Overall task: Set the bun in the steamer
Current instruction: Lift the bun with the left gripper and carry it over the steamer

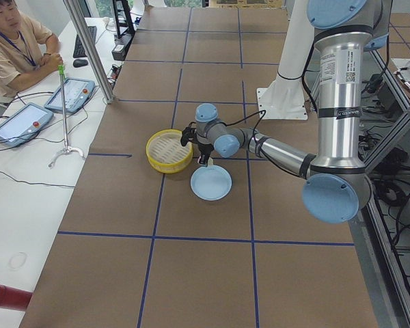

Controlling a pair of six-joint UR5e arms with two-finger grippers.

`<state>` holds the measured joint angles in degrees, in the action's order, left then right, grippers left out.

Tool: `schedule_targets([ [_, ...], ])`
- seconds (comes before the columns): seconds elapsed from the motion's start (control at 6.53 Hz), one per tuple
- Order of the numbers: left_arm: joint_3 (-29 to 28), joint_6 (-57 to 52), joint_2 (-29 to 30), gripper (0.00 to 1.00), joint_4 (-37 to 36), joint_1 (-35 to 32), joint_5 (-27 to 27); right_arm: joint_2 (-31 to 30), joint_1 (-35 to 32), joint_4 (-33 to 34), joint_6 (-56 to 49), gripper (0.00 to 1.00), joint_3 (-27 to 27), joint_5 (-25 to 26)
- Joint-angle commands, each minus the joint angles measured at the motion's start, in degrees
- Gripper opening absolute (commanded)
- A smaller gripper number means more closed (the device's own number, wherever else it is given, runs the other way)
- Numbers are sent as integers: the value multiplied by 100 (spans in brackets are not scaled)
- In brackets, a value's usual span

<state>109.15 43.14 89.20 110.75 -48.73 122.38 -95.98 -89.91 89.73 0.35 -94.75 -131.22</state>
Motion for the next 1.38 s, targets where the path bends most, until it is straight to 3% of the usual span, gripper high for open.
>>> schedule_targets([
  [0.0,-182,142,1014,37,-1066,-460,442,0,0,0,0,100,0,0],
  [0.15,-549,159,1569,38,-1439,-462,427,0,0,0,0,100,0,0],
  [0.61,-1787,493,2406,38,-1399,-435,427,0,0,0,0,100,0,0],
  [0.92,-2484,896,2550,39,-612,-427,427,0,0,0,0,100,0,0],
  [1.22,-2635,1011,2611,40,-493,-409,418,0,0,0,0,100,0,0],
])
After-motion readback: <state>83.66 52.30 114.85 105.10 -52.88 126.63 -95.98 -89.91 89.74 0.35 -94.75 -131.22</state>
